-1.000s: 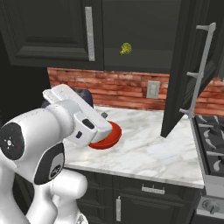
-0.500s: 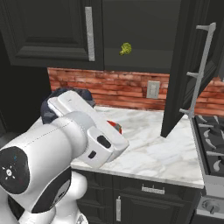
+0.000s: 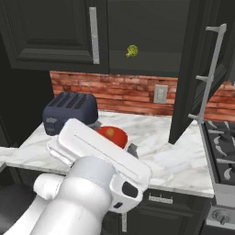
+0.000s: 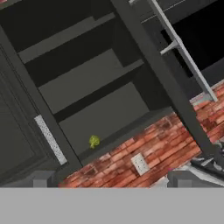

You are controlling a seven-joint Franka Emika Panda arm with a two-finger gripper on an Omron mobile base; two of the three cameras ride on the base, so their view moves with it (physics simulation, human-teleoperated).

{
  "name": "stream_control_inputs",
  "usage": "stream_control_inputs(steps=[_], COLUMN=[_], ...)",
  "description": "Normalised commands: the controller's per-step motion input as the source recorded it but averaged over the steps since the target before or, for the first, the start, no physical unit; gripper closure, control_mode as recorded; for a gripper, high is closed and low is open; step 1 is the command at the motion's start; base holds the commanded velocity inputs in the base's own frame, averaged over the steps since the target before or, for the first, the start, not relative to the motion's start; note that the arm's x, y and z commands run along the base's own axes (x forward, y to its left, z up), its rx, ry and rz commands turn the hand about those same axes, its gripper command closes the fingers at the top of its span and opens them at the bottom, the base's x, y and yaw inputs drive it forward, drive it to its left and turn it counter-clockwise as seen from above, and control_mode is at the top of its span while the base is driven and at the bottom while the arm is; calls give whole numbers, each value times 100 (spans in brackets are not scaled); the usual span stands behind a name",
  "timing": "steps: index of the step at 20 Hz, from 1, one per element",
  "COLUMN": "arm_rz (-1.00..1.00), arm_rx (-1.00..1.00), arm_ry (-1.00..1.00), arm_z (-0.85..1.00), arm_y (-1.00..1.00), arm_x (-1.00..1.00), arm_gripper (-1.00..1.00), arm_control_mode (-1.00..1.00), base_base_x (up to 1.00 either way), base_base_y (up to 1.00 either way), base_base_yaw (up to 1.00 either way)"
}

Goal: Open the cabinet. Pick the apple and tangerine from the cabinet and place them into the bowl. Then close the cabinet.

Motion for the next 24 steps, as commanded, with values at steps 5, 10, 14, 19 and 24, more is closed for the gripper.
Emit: stream_control_inputs(steps=[5,10,14,19,24], arm_rz=[21,2,1,0,1], arm_rx=[-6,-2,-11,-2,0], arm_ry=[-37,-5,-32,-31,0], arm_z=[0,-6,-33,-14,0], arm_y=[-13,0,0,0,-4], arm_x=[-20,0,-2,0,0], arm_gripper=[-100,-100,-100,-100,-100], arm_control_mode=[-100,-100,-100,-100,-100], base_base_x=[0,0,0,0,0], base_base_y=[0,0,0,0,0], base_base_yaw=[0,0,0,0,0])
